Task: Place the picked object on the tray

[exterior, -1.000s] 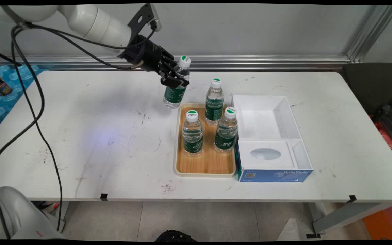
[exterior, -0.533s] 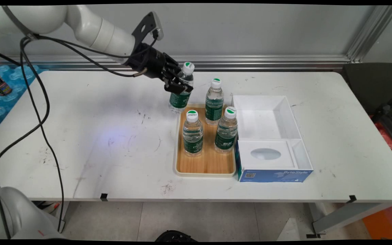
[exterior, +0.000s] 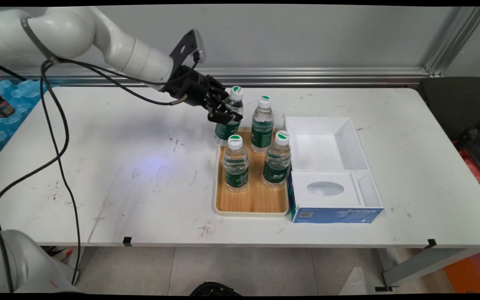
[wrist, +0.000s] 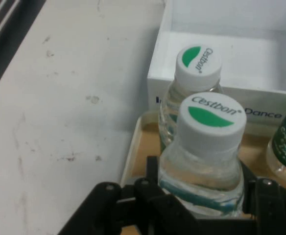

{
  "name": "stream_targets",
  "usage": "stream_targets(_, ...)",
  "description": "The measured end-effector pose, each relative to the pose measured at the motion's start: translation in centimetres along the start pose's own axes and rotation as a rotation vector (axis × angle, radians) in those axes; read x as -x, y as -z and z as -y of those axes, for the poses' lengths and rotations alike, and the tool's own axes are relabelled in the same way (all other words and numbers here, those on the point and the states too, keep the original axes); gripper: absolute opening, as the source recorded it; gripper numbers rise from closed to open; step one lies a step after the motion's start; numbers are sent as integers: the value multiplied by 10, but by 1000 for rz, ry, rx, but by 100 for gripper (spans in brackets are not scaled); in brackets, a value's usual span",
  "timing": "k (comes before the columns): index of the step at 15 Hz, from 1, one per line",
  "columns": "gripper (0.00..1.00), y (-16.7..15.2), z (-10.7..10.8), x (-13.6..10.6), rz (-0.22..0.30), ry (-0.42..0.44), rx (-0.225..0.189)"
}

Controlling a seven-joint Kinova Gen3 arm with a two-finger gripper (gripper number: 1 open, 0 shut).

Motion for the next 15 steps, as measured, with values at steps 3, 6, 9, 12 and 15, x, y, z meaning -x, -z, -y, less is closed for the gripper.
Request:
stream_targets(3,0,-9,1,5,-13,-7,7)
stream_targets(6,0,-14,1,11,-23,-14,12)
stream_targets(9,0,-18,0,16,-33,-18,17)
stream_targets(12,0,-21,0,20,-40,-17,19)
stream_targets(15,0,-23,0,23,-46,-15,20)
